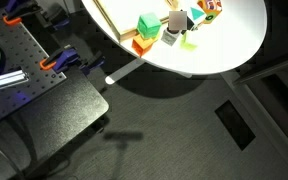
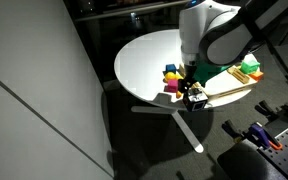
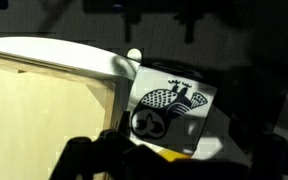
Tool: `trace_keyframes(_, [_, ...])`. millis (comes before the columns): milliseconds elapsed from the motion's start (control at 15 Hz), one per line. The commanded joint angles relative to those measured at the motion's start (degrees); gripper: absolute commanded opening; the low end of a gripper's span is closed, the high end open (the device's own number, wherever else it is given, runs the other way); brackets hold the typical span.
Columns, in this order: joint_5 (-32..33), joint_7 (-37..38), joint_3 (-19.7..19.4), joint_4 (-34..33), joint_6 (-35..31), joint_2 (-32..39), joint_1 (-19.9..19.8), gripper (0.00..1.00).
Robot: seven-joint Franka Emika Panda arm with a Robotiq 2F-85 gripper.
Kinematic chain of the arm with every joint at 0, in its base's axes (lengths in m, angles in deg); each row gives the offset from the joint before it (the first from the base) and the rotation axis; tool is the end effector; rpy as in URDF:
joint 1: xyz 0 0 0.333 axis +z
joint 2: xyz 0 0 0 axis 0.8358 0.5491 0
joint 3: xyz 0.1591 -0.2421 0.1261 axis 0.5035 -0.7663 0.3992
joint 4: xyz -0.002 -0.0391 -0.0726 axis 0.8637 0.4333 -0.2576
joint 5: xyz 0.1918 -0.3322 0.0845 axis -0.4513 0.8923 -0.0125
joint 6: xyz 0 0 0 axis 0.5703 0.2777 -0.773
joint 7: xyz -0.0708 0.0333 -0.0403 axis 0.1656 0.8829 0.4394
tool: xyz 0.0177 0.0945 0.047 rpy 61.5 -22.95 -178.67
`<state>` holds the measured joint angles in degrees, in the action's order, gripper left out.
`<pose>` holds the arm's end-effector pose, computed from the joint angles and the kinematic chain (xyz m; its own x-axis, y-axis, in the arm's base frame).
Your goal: Pick up the block with an owl image and drop it into the wooden tray
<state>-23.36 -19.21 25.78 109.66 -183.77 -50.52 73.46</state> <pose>0.4486 0.2229 0.2068 0.9943 -0.0261 -0.1035 -0.0091 -0.9869 0.1608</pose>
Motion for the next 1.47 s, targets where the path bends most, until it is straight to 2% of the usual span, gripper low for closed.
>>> trace_keyframes(0, [1.94, 2.05, -2.31, -1.63, -2.16, 2.91, 1.96, 1.0])
trace_keyframes(400, [1.35, 1.55, -4.79, -2.32, -4.97, 6.05, 3.86, 0.98])
trace_keyframes(467, [1.06, 1.27, -5.02, -2.53, -5.01, 6.39, 4.01, 0.75])
trace_keyframes(600, [0.61, 0.95, -5.31, -2.86, -4.6, 6.44, 4.23, 0.7])
trace_keyframes(733, [-0.12, 0.37, -5.12, -2.81, -3.66, 5.48, 4.04, 0.52])
trace_keyframes(1067, [-2.04, -1.99, -3.61, -2.14, 1.39, 0.83, 3.09, 0.18])
trace_keyframes(1200, [-3.46, -3.53, -2.67, -1.75, 4.31, -2.14, 2.36, 0.06])
trace_keyframes(1267, [-4.22, -4.31, -2.32, -1.72, 5.66, -3.49, 2.04, 0.09])
trace_keyframes(1400, [-5.38, -5.24, -1.99, -1.7, 8.61, -6.56, 1.47, 0.05])
